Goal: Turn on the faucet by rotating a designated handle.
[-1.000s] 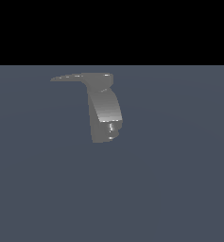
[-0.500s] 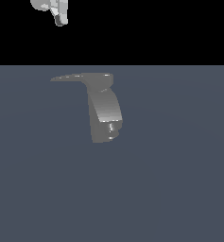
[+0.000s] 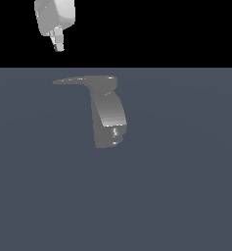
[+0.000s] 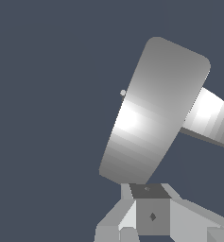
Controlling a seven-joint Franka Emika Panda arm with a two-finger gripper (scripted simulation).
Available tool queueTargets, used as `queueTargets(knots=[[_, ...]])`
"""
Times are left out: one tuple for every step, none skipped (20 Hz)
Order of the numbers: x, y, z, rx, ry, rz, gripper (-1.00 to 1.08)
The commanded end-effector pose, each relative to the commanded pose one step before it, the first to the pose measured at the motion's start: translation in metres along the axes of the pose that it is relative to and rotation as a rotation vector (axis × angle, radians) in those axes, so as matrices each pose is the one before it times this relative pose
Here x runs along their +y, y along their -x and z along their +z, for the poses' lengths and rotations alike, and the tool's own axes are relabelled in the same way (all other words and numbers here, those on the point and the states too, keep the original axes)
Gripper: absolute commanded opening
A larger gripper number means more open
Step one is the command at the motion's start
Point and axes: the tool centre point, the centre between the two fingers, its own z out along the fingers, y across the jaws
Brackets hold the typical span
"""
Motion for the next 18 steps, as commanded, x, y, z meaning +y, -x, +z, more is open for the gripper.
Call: queueTargets(knots=[[-0.0133,0.00278,0.01332,-0.00777,-0.00671,0.04988,-1.0],[-0.00489,0.00142,0.00531,-0.00354,-0.00249,0.01917,-1.0],[-0.00458,0.00148,0.00513,-0.00359,-0.00236,0.01842,-1.0],[-0.00425,0.00152,0.00491,-0.00358,-0.00222,0.0175,-1.0],[-0.00392,0.00153,0.00468,-0.00354,-0.00207,0.01658,-1.0],[-0.00361,0.00152,0.00444,-0.00347,-0.00192,0.01567,-1.0],[-0.00331,0.0015,0.0042,-0.00337,-0.00176,0.01472,-1.0],[-0.00304,0.00147,0.00396,-0.00326,-0.00163,0.01385,-1.0],[-0.00278,0.00143,0.00373,-0.00315,-0.0015,0.01298,-1.0],[-0.00253,0.00136,0.00348,-0.003,-0.00136,0.0121,-1.0],[-0.00227,0.00127,0.00322,-0.00282,-0.0012,0.01118,-1.0],[-0.00206,0.0012,0.003,-0.00266,-0.00108,0.01038,-1.0],[-0.00187,0.00115,0.00276,-0.0025,-0.00101,0.00954,-1.0],[-0.00169,0.0011,0.0025,-0.00232,-0.00095,0.00859,-1.0],[-0.00151,0.00101,0.00227,-0.00215,-0.00088,0.0078,-1.0],[-0.00131,0.0009,0.00201,-0.00191,-0.00074,0.00691,-1.0],[-0.00109,0.00074,0.00174,-0.00165,-0.00058,0.006,-1.0],[-0.00088,0.00058,0.00147,-0.00134,-0.00039,0.00507,-1.0]])
